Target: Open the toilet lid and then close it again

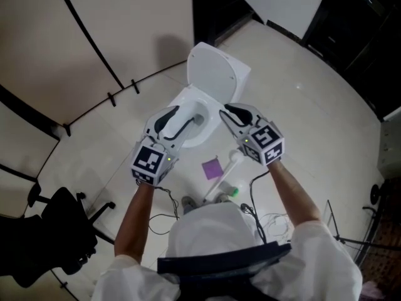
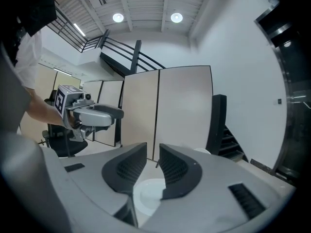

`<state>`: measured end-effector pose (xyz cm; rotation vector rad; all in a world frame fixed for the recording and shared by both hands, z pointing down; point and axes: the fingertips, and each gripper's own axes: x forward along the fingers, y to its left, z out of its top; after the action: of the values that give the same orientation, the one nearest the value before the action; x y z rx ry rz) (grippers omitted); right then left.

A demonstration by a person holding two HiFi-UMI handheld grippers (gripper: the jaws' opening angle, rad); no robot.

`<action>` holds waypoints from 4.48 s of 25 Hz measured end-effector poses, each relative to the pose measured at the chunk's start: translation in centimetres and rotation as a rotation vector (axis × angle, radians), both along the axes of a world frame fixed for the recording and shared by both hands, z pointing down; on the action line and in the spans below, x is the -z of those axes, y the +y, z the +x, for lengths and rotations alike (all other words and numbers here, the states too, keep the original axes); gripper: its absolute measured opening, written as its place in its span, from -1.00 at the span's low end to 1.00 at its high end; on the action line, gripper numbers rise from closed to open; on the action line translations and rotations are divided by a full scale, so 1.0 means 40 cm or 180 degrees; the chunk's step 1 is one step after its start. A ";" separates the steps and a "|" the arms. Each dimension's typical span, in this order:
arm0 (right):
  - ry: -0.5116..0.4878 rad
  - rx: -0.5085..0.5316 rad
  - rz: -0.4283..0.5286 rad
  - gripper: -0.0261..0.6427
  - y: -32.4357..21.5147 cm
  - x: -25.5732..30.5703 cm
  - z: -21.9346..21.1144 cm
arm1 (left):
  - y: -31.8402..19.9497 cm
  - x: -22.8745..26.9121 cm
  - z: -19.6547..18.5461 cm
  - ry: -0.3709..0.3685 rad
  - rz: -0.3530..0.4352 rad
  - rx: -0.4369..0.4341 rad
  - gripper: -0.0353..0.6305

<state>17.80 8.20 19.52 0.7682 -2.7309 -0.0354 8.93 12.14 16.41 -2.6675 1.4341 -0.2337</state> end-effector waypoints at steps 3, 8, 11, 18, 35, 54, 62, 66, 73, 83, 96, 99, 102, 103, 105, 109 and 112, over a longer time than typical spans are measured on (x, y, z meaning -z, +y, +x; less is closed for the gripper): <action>-0.0048 -0.0025 -0.0001 -0.67 0.003 0.005 0.005 | 0.006 -0.003 0.002 0.0009 -0.0063 0.0041 -0.32; -0.0090 -0.0052 0.0000 -0.67 -0.008 0.009 0.024 | -0.007 0.000 0.009 0.0107 -0.0058 0.0083 -0.34; -0.0146 -0.0026 0.0032 -0.67 -0.014 0.003 0.038 | -0.008 0.002 0.024 0.0200 -0.0009 0.0063 -0.33; -0.0107 -0.0152 0.0058 -0.67 -0.036 -0.014 0.112 | -0.021 -0.026 0.054 0.0184 -0.0094 0.0113 -0.33; 0.0002 -0.1307 -0.0075 -0.67 -0.193 -0.145 -0.142 | -0.279 -0.156 -0.394 0.0148 -0.0133 -0.0543 -0.33; -0.0366 -0.2316 0.0120 -0.67 -0.271 -0.113 -0.248 | -0.755 -0.187 -0.390 -0.0667 -0.0358 -0.2111 -0.32; -0.0263 -0.2700 -0.0097 -0.67 -0.265 -0.175 -0.228 | -1.037 -0.312 -0.244 -0.1222 -0.0429 -0.2725 -0.31; -0.0347 -0.2982 -0.0222 -0.67 -0.308 -0.254 -0.255 | -1.193 -0.436 -0.175 -0.1528 -0.0480 -0.3006 -0.30; -0.0381 -0.2887 -0.0325 -0.67 -0.365 -0.324 -0.362 | -1.257 -0.574 -0.069 -0.2027 -0.0503 -0.3439 -0.30; -0.0471 -0.2925 -0.0274 -0.67 -0.333 -0.340 -0.329 | -1.217 -0.611 -0.036 -0.2351 -0.0969 -0.3841 -0.80; -0.0515 -0.2810 -0.0202 -0.67 -0.186 -0.389 -0.284 | -0.719 -0.752 -0.320 -0.3026 0.0101 -0.3785 -0.76; -0.0508 -0.2668 -0.0234 -0.67 -0.131 -0.454 -0.300 | -0.614 -0.852 -0.384 -0.3147 0.0323 -0.3525 -0.73; -0.0472 -0.2568 -0.0384 -0.67 -0.082 -0.558 -0.313 | -0.531 -0.963 -0.435 -0.3268 0.0464 -0.3345 -0.71; -0.0464 -0.2557 -0.0450 -0.67 -0.070 -0.597 -0.316 | -0.509 -1.002 -0.449 -0.3298 0.0482 -0.3302 -0.69; -0.0467 -0.2547 -0.0568 -0.67 -0.051 -0.673 -0.329 | -0.471 -1.080 -0.473 -0.3351 0.0491 -0.3257 -0.65; -0.0358 -0.2419 -0.0659 -0.67 -0.033 -0.789 -0.391 | -0.406 -1.220 -0.507 -0.3433 0.0453 -0.3318 -0.55; -0.0262 -0.2335 -0.0686 -0.67 -0.030 -0.841 -0.450 | -0.366 -1.311 -0.524 -0.3499 0.0494 -0.3384 -0.48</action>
<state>-0.22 7.01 53.14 1.6603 -2.2993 0.4449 -12.03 -2.51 68.85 -2.0917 -0.2645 -1.1111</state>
